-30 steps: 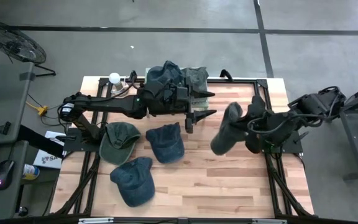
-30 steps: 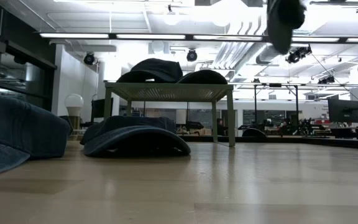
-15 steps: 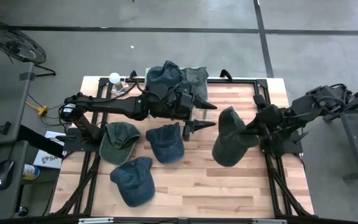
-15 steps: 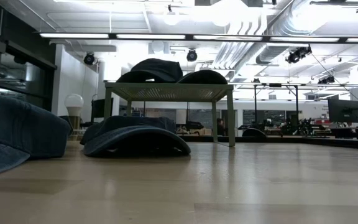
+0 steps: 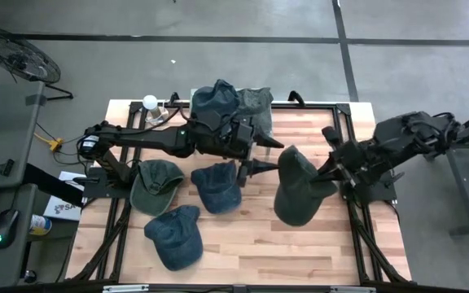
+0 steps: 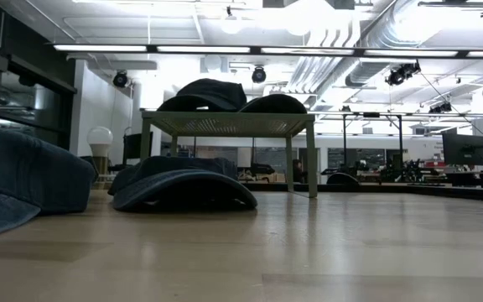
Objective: Pick & Place hat
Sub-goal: Stack the right gray cap on the gray cap on the shelf
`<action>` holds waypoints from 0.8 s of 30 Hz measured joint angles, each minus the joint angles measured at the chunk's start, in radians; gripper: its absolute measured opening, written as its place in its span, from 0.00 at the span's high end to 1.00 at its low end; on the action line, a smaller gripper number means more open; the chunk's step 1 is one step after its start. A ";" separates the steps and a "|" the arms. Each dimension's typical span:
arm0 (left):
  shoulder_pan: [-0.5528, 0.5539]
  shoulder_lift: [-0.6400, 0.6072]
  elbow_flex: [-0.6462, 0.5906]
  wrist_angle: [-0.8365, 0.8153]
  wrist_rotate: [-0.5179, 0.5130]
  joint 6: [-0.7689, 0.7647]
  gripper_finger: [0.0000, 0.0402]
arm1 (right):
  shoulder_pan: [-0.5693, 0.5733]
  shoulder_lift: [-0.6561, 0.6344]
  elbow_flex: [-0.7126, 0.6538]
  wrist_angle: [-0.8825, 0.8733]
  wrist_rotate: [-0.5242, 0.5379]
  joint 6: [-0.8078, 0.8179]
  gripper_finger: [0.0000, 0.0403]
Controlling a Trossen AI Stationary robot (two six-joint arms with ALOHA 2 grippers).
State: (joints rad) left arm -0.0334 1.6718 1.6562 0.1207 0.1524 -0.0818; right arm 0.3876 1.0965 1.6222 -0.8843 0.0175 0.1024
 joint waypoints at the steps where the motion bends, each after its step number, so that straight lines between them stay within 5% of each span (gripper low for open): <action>1: 0.000 0.000 0.000 0.000 -0.007 0.004 0.33 | -0.013 0.005 0.000 -0.001 -0.010 -0.002 1.00; 16: -0.055 0.000 0.000 0.011 -0.220 0.122 0.33 | -0.133 0.069 0.000 -0.002 -0.107 -0.018 1.00; 24: -0.068 0.000 0.000 -0.016 -0.242 0.191 0.33 | -0.134 0.069 0.000 0.023 -0.107 -0.018 1.00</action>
State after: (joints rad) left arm -0.1009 1.6718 1.6562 0.1045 -0.0892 0.1096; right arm 0.2535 1.1656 1.6222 -0.8615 -0.0895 0.0845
